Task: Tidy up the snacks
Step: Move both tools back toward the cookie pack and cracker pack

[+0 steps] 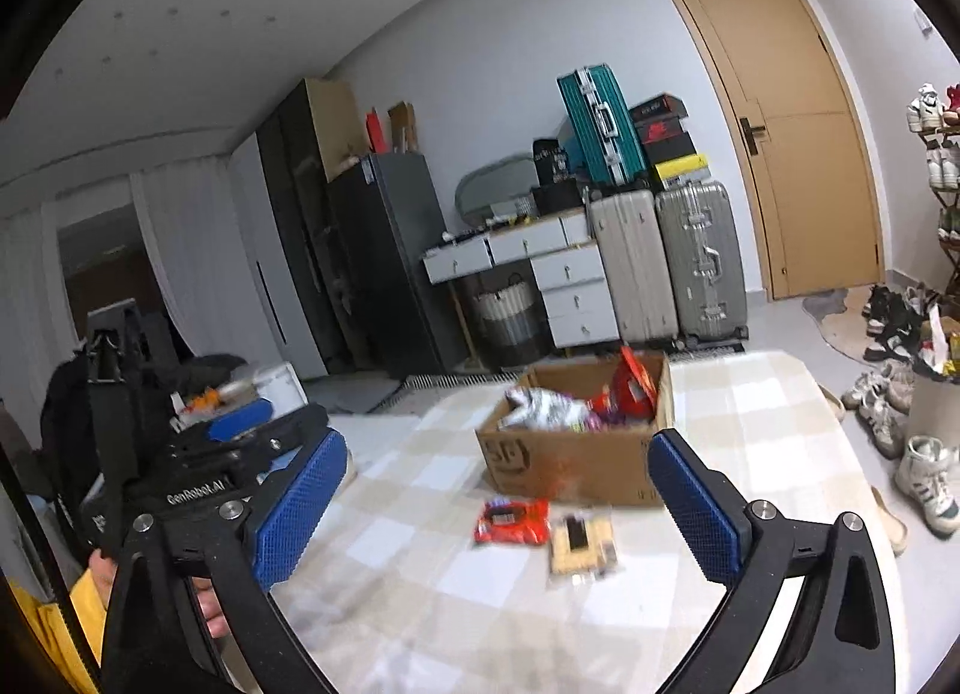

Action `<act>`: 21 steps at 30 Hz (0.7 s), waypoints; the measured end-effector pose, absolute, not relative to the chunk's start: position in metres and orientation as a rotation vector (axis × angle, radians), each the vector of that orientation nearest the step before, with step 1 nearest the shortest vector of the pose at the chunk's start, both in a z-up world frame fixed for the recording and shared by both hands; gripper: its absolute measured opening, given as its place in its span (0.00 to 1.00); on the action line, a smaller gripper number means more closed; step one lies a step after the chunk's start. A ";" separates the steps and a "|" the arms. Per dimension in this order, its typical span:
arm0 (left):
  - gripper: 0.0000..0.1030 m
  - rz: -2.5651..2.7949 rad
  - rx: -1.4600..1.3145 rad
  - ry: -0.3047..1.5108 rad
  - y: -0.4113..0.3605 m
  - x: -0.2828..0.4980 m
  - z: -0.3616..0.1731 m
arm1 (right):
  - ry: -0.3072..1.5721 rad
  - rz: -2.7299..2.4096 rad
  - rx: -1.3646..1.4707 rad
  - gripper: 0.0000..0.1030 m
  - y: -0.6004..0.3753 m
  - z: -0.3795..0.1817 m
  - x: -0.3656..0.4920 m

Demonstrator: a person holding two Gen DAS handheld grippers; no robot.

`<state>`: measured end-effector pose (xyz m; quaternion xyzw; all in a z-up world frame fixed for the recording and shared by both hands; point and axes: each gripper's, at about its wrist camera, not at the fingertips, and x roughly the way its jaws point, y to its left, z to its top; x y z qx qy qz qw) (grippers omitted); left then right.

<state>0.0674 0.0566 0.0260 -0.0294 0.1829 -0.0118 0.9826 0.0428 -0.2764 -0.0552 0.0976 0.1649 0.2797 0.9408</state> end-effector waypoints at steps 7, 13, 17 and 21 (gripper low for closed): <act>1.00 -0.021 -0.020 0.502 0.057 0.076 -0.045 | 0.388 0.537 0.148 0.99 -0.268 -0.088 0.040; 0.99 -0.017 -0.082 0.579 0.061 0.089 -0.081 | 0.449 0.545 0.156 0.99 -0.262 -0.108 0.048; 0.99 -0.009 -0.084 0.607 0.058 0.103 -0.094 | 0.509 0.564 0.161 0.99 -0.254 -0.119 0.058; 0.99 0.002 -0.111 0.646 0.060 0.119 -0.104 | 0.607 0.538 0.164 0.99 -0.247 -0.147 0.076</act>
